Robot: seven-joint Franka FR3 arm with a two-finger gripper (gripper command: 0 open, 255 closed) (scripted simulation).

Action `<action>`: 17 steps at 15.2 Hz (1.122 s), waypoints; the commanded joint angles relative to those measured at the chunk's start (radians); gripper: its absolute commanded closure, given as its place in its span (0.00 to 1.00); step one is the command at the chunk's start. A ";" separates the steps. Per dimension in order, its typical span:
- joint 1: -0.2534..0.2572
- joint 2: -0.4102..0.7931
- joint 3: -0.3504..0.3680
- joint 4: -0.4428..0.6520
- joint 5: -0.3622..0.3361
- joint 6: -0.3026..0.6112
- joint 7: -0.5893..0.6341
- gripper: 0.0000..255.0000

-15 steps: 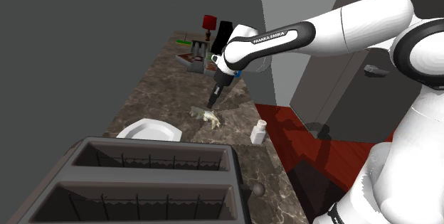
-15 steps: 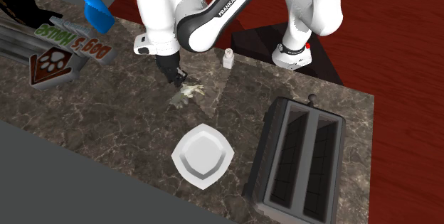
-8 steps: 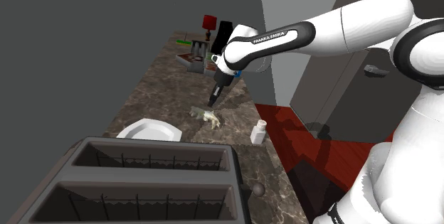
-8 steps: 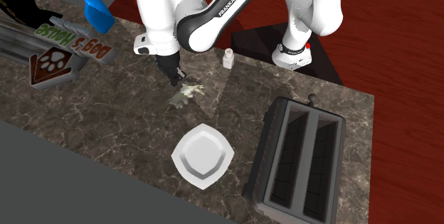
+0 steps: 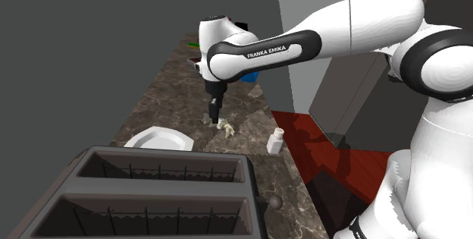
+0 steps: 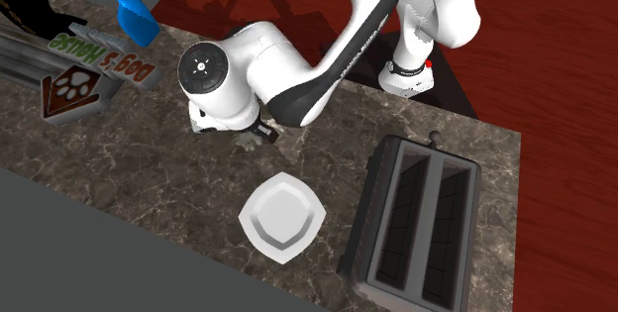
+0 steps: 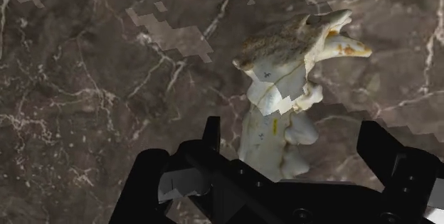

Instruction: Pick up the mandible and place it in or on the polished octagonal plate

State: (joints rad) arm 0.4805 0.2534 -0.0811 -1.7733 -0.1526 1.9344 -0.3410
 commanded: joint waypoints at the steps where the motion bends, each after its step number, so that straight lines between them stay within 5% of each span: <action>1: 0.022 0.023 0.000 0.026 -0.048 -0.046 0.033 0.00; 7: 0.013 0.039 -0.005 -0.040 -0.053 0.038 0.037 0.00; 15: 0.013 0.039 -0.005 -0.040 -0.053 0.037 0.037 0.00; 16: 0.013 0.039 -0.005 -0.040 -0.053 0.037 0.037 1.00; 17: 0.013 0.039 -0.005 -0.040 -0.053 0.037 0.037 1.00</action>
State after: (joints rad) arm 0.4941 0.2922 -0.0864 -1.8124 -0.2057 1.9717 -0.3039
